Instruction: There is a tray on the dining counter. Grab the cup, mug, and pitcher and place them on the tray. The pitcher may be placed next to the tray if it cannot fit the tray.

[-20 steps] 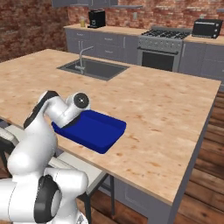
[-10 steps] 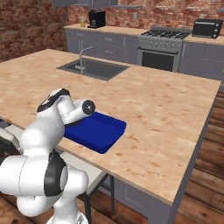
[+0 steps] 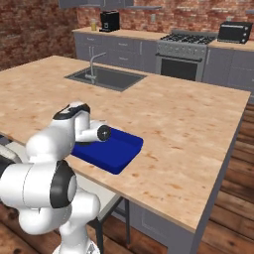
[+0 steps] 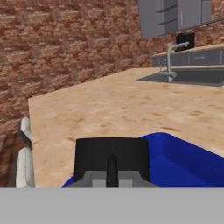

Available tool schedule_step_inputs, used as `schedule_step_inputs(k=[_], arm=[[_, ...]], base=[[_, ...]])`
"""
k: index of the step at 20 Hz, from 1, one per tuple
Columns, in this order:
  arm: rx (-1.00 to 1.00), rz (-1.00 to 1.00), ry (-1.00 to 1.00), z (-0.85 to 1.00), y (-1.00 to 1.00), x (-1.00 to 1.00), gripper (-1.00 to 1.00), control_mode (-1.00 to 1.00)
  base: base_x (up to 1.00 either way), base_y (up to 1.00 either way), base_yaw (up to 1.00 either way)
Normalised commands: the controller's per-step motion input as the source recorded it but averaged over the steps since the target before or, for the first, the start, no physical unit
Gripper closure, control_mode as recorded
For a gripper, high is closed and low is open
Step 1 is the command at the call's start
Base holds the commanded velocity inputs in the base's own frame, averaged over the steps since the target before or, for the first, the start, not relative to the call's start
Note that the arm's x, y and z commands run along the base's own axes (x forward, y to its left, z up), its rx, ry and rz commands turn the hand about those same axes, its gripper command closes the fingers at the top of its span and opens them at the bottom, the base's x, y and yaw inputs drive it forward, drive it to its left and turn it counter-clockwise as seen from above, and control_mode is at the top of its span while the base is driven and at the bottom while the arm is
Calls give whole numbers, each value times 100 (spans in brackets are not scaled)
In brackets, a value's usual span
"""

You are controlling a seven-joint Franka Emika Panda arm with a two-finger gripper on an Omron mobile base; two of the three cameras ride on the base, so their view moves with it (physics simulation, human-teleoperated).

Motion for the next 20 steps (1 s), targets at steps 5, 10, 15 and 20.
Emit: schedule_step_inputs(k=[5,10,15,20], arm=[[0,1,0,-12,0,12,100,-100],[0,3,0,-17,0,6,100,-100],[0,3,0,-22,0,12,100,-100],[4,0,-2,-11,0,23,100,-100]], base=[[0,0,0],[0,0,0],[0,0,0],[0,0,0]])
